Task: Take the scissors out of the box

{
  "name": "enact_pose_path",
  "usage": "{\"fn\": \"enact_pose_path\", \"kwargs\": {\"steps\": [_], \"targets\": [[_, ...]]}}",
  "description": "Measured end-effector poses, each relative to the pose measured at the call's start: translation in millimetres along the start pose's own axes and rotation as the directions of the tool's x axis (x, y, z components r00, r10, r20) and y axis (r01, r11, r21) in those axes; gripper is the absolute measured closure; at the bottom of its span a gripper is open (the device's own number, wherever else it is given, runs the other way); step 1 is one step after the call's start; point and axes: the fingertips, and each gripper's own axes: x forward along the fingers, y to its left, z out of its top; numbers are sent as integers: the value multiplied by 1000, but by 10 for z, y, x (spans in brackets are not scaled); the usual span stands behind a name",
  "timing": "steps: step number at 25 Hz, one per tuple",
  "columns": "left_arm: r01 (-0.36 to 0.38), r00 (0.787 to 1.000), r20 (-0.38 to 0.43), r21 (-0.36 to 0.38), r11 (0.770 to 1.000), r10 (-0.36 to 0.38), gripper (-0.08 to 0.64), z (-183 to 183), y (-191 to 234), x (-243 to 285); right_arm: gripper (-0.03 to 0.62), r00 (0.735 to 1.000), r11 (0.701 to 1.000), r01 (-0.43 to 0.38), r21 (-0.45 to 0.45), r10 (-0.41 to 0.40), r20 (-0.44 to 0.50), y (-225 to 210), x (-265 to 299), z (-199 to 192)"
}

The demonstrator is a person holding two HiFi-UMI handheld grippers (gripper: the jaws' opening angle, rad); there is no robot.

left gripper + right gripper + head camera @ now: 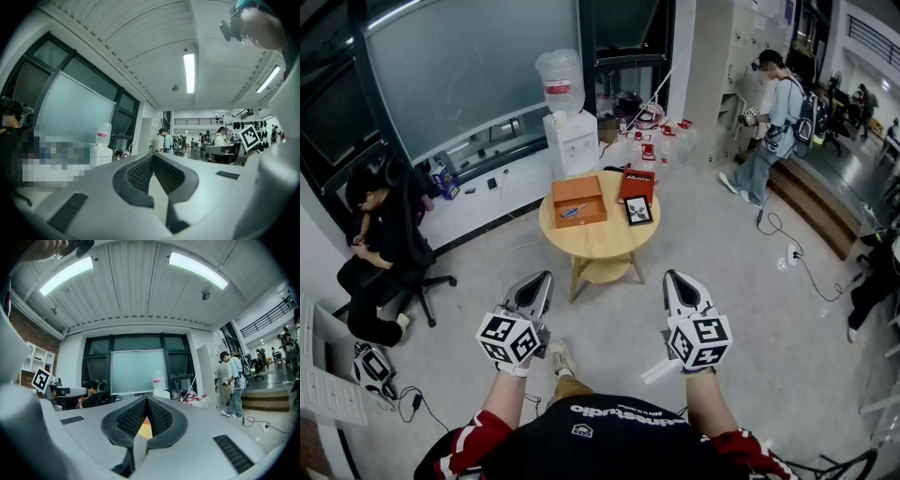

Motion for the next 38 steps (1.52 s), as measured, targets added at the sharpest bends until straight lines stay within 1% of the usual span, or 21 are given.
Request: {"fn": "enact_pose_path", "kwargs": {"steps": [13, 22, 28, 38], "targets": [[16, 1000, -7, 13, 1000, -16, 543, 16, -12, 61, 565, 1000, 1000, -9, -3, 9, -1, 7, 62, -9], [18, 1000, -1, 8, 1000, -18, 543, 13, 37, 110, 565, 1000, 1000, 8, 7, -8, 10, -49, 115, 15], [18, 1000, -10, -6, 1000, -18, 543, -67, 118, 157, 565, 1000, 1000, -19, 25, 19, 4, -5, 174, -46], [18, 1000, -23, -23, 1000, -19, 543, -150, 366, 350, 565, 1000, 999, -27, 30, 27, -12, 14, 412, -83]]}}
